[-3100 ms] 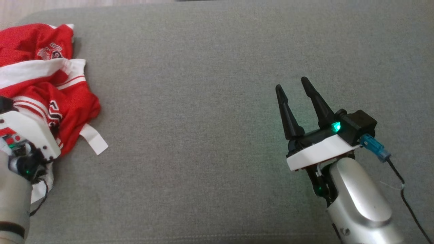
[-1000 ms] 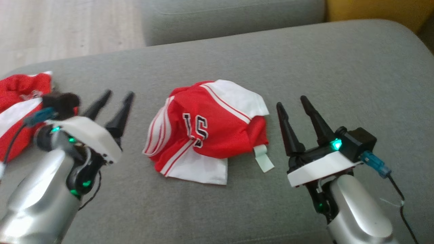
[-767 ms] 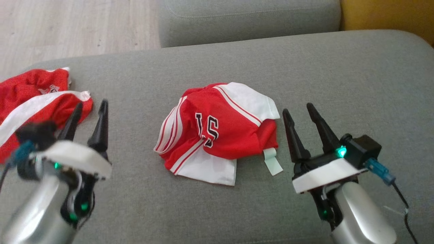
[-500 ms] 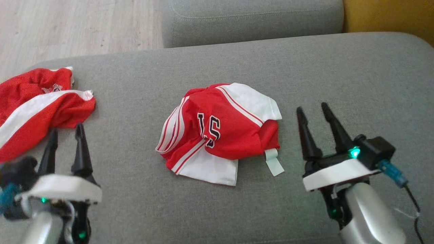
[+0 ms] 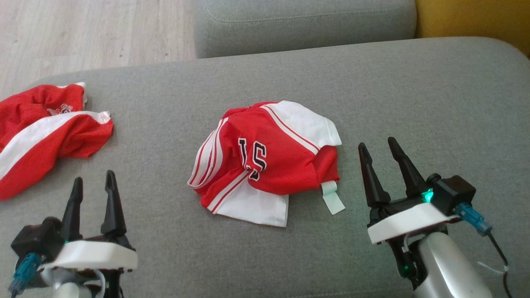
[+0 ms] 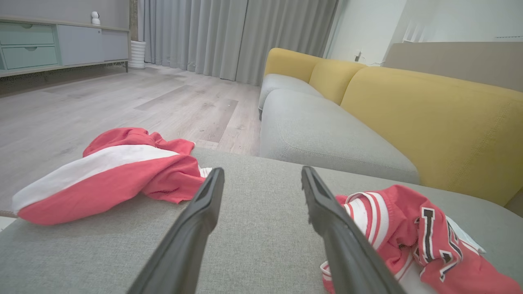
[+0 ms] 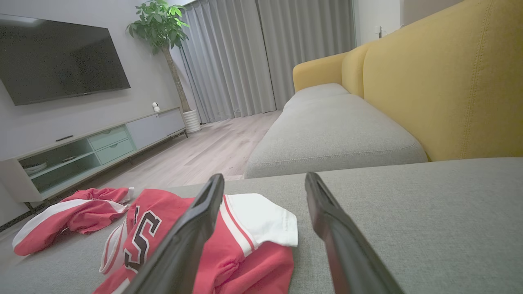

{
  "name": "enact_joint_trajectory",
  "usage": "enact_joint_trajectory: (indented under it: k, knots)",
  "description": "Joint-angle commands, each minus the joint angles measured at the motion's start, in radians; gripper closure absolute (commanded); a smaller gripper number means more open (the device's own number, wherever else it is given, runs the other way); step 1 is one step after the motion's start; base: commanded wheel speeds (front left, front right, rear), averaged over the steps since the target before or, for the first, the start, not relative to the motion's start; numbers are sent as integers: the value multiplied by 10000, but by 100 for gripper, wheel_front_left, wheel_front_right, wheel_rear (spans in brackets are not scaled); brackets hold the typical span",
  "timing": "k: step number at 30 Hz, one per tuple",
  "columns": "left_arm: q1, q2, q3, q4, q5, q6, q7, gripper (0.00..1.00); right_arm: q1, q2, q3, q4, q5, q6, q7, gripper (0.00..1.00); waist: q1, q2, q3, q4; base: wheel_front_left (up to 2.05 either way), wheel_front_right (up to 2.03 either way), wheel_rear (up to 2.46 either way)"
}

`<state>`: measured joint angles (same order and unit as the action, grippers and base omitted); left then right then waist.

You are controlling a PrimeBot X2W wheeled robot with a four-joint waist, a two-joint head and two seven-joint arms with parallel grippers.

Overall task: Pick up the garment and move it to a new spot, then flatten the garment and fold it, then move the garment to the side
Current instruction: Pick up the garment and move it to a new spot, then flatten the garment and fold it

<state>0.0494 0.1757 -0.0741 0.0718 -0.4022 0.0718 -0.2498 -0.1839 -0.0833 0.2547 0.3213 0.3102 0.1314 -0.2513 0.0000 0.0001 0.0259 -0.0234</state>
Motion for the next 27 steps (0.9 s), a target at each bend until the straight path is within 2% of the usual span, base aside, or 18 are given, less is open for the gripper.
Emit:
enact_joint_trajectory:
  k: [1, 7, 11, 19, 27]
  knots:
    - [-469, -11, 537, -281, 206, -95, -119, 0, -362, -121, 260, -246, 76, -7, -105, 0, 0, -1, -26, -4, 0, 0, 0]
    - [-409, -307, 808, -296, 755, -429, -119, 0, -367, -142, 402, -113, 241, -7, -105, 0, 0, -1, -96, -1, 0, 0, 0]
    - [-432, -507, 935, -262, 1087, -654, -119, 0, -648, -136, 943, 497, 695, -7, -4, 0, 0, -1, -103, 93, 0, 0, 0]
    - [-537, -846, 1023, -89, 1398, -1064, -120, 0, -2075, -199, 2199, 2252, 2515, -7, 2106, 0, 0, -1, -52, 739, 0, 0, 0]
    - [-553, -1039, 1209, 101, 1510, -1253, -120, 0, -2646, -231, 2348, 3931, 3670, -7, 3845, 0, 0, -1, -28, 1410, 0, 0, 0]
